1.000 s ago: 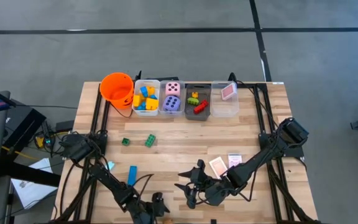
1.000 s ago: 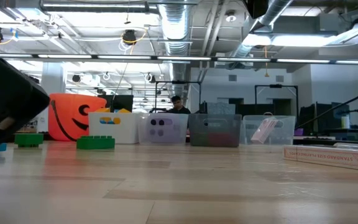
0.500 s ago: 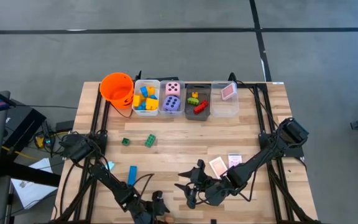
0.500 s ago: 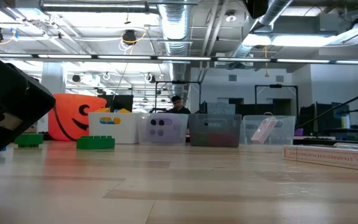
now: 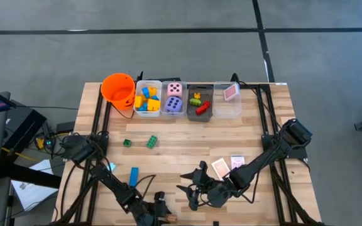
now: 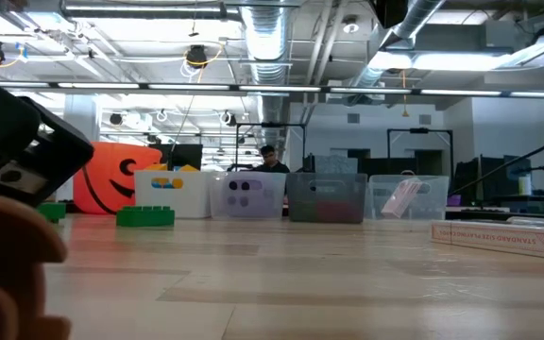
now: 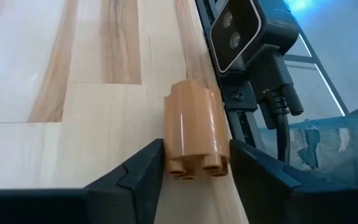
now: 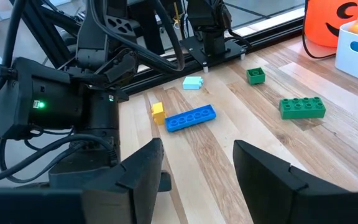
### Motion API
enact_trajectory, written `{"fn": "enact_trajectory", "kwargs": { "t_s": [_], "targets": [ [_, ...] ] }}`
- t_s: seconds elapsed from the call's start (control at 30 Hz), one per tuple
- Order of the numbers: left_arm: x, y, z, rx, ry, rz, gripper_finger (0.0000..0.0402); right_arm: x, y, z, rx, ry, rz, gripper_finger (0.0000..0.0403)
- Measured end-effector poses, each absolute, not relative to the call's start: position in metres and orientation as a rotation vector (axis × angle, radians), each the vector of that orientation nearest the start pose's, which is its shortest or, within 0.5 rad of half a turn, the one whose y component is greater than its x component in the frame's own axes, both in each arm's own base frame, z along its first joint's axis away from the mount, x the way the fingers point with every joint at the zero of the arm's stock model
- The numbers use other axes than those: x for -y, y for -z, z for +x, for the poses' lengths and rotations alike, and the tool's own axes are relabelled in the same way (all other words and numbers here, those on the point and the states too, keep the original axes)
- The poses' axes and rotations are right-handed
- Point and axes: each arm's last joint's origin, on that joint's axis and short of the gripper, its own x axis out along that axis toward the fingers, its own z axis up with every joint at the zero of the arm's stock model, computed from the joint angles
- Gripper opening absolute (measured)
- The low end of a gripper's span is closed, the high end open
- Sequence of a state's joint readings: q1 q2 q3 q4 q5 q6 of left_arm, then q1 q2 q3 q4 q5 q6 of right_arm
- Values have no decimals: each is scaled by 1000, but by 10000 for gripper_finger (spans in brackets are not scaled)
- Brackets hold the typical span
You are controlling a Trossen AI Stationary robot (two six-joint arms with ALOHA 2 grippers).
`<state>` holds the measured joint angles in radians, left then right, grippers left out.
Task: Pick & Place Toys
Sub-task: Put the brown game piece into the black bin
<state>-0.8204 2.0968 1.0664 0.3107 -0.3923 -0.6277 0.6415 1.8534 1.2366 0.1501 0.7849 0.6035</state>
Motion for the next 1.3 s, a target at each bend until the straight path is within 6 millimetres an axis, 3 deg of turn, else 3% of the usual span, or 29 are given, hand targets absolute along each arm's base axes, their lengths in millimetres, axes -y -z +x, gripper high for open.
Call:
{"fn": "enact_trajectory", "kwargs": {
  "t_s": [0.27,0.47,0.67,0.9,1.07,1.3],
  "targets": [
    [279,-91,288,-679,174,-193,133,-227,-225,338,-296,239,291,193],
    [274,-96,291,-659,164,-118,134,-227,-225,338,-293,239,293,193],
    [251,-132,287,-697,71,26,134,-228,-228,340,-266,231,319,193],
    [198,-197,263,-710,-243,248,134,-225,-235,345,-208,217,301,193],
    [147,-245,244,-616,-432,269,134,-215,-240,353,-173,229,249,193],
    [43,-266,211,-579,-701,201,134,-197,-239,363,-189,272,135,193]
  ]
}}
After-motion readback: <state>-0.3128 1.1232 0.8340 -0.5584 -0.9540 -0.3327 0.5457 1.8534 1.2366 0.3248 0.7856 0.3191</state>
